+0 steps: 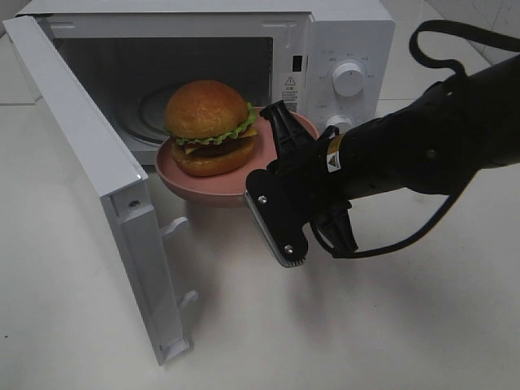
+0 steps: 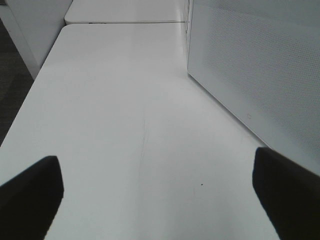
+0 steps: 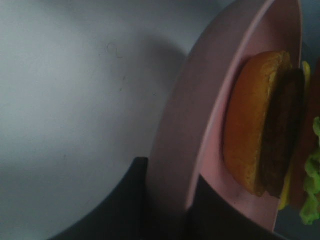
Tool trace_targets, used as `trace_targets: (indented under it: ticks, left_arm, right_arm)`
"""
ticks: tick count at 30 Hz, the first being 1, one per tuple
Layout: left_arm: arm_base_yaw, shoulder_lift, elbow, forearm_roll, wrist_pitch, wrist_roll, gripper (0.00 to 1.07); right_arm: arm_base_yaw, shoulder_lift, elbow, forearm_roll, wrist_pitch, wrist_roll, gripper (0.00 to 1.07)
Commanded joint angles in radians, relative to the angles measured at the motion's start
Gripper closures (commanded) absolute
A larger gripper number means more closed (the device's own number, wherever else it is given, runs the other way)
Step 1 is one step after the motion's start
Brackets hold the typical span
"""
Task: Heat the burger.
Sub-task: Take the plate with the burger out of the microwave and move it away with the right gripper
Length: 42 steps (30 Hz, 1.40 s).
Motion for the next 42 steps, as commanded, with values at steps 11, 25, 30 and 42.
trace_targets:
  ticks: [11,25,30,42]
  left_arm:
    - [0.001,-0.024,0.003,0.002,-0.004,-0.001,0.09]
    - [0.001,-0.024,0.003,0.002,-0.004,-0.001,0.09]
    - [0.001,-0.024,0.003,0.002,-0.004,-0.001,0.09]
    - [0.001,-0.024,0.003,0.002,-0.004,-0.001,0.09]
  right_arm:
    - [-0.006,-0.222,0.141,0.004,-0.064,0.039,1.07]
    - [-0.006,-0.409,0.249,0.003,0.037,0.039,1.07]
    - [-0.006,-0.477,0.265,-0.026,0.109,0.039,1.07]
    - [-0.006,-0.709,0.362,-0.027,0.235,0.06,1.07]
